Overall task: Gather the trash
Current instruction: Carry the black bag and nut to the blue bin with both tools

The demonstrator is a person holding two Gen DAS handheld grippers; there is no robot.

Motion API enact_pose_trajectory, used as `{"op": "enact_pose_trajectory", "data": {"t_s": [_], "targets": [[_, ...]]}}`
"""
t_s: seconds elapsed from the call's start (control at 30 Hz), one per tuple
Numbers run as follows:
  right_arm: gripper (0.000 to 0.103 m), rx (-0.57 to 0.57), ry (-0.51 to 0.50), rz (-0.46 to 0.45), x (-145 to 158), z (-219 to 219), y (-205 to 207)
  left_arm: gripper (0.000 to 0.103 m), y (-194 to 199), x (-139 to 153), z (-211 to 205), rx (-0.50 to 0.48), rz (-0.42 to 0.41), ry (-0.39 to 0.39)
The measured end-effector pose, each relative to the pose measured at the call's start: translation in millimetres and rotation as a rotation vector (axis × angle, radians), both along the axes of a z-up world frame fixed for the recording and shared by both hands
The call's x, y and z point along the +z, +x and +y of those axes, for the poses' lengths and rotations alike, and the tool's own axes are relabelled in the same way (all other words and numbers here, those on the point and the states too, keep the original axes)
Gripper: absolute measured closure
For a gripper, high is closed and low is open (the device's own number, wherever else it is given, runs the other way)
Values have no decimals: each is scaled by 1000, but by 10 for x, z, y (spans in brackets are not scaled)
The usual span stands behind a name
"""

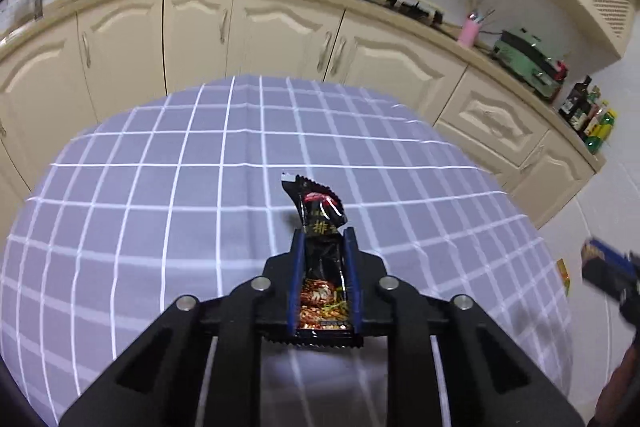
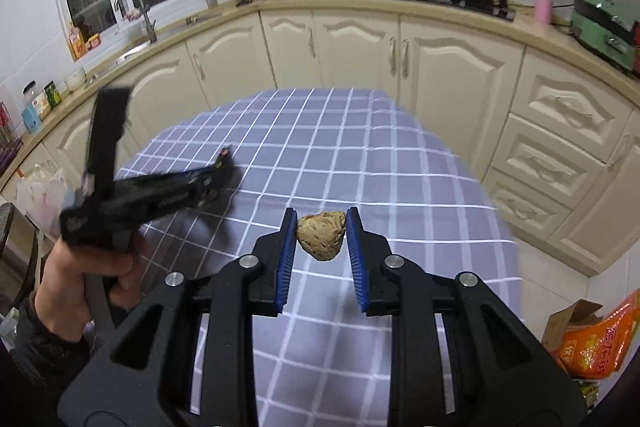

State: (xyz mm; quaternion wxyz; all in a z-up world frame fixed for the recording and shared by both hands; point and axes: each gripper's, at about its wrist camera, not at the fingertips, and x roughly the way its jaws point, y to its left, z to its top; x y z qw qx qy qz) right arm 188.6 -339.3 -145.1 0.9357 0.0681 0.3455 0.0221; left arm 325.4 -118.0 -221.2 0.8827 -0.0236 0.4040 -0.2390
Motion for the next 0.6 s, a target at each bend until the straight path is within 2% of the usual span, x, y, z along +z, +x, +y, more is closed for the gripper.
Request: {"op": "enact_pose_trajectory", "data": {"t_s": [0.23, 0.33, 0.47, 0.6], "targets": [[78, -38, 33, -92, 328, -326, -571, 85, -860, 571, -221, -41, -128, -80], [78, -68, 42, -128, 432, -525, -825, 85, -1238, 839, -467, -83, -189, -106], [78, -126, 65, -147, 464, -866, -1148, 85, -1599, 1035, -841, -152, -234, -121], [78, -204, 95, -150, 395, -1262, -1432, 85, -1875, 1064, -1251, -228, -234, -131]]}}
